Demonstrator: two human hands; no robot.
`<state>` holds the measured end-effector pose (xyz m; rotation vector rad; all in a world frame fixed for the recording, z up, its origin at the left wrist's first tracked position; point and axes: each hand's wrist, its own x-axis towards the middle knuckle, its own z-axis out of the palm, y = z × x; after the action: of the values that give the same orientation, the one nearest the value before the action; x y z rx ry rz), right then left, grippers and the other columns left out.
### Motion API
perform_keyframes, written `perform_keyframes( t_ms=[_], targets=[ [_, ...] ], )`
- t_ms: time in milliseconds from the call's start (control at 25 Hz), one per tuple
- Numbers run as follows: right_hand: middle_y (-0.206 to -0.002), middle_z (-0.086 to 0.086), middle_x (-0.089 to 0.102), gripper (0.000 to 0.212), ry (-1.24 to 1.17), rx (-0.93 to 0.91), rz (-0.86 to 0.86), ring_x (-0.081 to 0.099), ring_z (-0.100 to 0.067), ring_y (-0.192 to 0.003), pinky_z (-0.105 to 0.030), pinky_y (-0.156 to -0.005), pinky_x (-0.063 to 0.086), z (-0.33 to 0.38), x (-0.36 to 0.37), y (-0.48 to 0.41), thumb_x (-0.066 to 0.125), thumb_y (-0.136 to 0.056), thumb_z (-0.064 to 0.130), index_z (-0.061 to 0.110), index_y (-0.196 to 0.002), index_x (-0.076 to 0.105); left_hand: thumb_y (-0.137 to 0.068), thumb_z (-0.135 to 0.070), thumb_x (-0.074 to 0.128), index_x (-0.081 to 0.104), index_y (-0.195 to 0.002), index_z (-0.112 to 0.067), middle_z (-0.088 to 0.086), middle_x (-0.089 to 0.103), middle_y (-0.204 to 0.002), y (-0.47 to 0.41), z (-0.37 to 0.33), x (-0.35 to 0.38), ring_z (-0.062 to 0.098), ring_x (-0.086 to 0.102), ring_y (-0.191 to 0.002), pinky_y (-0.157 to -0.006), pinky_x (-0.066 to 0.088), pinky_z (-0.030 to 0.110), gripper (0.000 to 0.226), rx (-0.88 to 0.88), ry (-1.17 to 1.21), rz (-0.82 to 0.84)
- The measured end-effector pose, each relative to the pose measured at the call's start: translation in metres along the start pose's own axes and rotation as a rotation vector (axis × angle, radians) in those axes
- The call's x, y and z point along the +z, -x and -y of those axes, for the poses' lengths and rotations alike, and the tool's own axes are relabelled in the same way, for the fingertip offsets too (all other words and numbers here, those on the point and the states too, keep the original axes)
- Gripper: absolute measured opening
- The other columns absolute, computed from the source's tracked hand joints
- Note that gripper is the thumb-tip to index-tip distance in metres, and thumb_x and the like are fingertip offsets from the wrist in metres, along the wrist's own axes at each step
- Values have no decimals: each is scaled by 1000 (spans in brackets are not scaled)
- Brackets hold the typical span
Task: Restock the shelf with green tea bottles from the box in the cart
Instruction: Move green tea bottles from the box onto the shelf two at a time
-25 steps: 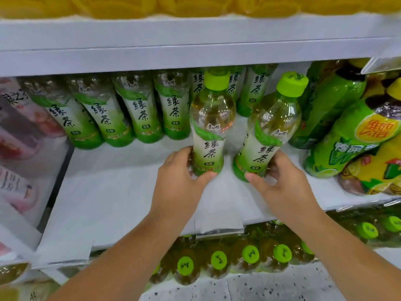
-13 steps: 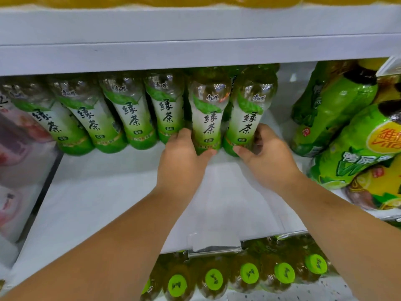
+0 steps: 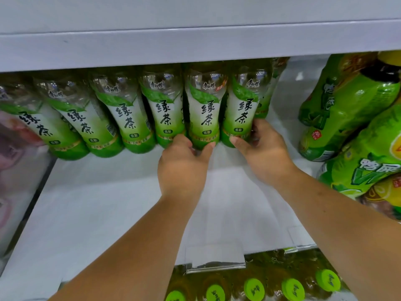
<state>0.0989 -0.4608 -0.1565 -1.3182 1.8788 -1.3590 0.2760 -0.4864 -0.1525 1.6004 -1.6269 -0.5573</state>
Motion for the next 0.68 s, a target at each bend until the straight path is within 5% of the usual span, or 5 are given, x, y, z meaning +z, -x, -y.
perform_keyframes(
  t_ms=[280, 480, 680],
  targets=[
    [-107, 23, 73, 47, -122, 9, -17, 67, 9, -96, -11, -85, 52, 0, 7, 2, 79, -86, 27, 25, -130, 64, -71, -71, 72, 51, -71, -30, -21, 58, -59, -2, 0, 4, -8, 52, -61, -53, 31, 13, 47, -60, -28, -36],
    [-115, 23, 72, 55, -73, 21, 6, 66, 4, -108, -34, -100, 53, 2, 7, 3, 74, -81, 49, 37, -133, 60, -70, -72, 72, 55, -72, -30, -20, 59, -60, -3, 2, 6, -5, 56, -62, -53, 36, 15, 45, -76, -3, -31],
    [-116, 24, 71, 54, -52, 25, 25, 65, 5, -109, -36, -102, 52, 4, 5, 5, 70, -83, 51, 37, -135, 57, -75, -70, 70, 55, -71, -29, -19, 58, -59, -3, 0, 4, -5, 53, -61, -52, 33, 17, 44, -72, -33, 0]
  ],
)
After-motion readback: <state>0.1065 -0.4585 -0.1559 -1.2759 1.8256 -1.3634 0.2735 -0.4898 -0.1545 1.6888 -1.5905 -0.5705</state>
